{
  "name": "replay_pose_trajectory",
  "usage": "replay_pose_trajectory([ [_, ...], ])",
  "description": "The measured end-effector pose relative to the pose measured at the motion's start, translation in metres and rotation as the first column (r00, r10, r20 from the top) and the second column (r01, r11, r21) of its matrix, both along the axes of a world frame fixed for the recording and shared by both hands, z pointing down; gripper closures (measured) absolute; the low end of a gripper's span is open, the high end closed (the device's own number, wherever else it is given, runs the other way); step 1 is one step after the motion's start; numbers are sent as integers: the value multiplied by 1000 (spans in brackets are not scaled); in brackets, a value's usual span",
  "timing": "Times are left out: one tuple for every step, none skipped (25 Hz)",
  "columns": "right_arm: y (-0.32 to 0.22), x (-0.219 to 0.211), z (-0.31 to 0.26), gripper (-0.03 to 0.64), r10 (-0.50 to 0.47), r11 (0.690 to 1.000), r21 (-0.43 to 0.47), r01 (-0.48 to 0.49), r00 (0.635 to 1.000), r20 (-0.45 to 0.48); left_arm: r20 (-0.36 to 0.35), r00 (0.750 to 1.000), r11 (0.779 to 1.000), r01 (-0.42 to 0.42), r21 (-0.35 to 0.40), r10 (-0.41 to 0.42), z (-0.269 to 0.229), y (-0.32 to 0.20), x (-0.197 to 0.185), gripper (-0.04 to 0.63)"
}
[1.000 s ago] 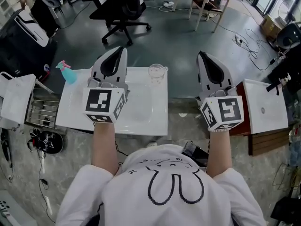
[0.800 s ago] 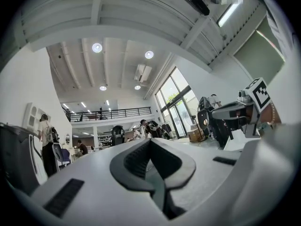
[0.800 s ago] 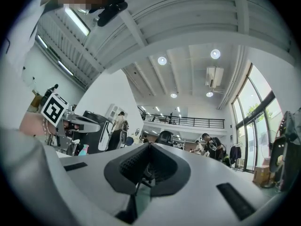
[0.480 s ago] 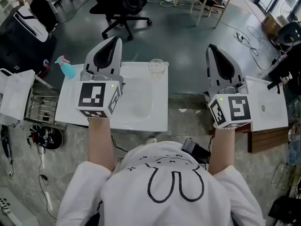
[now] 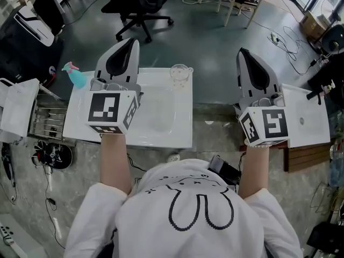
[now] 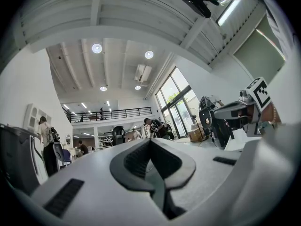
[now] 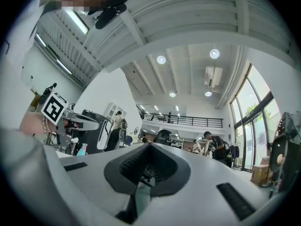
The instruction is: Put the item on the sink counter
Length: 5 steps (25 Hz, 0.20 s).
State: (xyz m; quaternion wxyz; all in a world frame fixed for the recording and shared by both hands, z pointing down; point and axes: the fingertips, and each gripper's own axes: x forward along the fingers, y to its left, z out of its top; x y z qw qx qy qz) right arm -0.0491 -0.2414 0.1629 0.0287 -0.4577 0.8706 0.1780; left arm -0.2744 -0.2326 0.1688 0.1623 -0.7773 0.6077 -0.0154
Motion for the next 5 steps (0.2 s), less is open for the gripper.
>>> replay_pose_trajectory([
  [0,0,0,589,3,1000,0,-3,1000,0,1,1000,1000,0,2,0,0,0,0,586],
  [0,0,0,589,5,1000,0,-5,1000,0,2,1000,1000,0,3,0,0,1,-1,586],
  [1,0,1,589,6,1000,0,-6,1000,-2,2,1000,1000,1,5,-1,0,1,-1,586],
  [1,0,1,589,8,1000,1,-8,1000,-4,2,1000,1000,1,6,-1,0,1,-2,586],
  [1,-1,2,589,9,1000,2,-9,1000,-6,3,1000,1000,2,7,-2,0,2,-2,586],
])
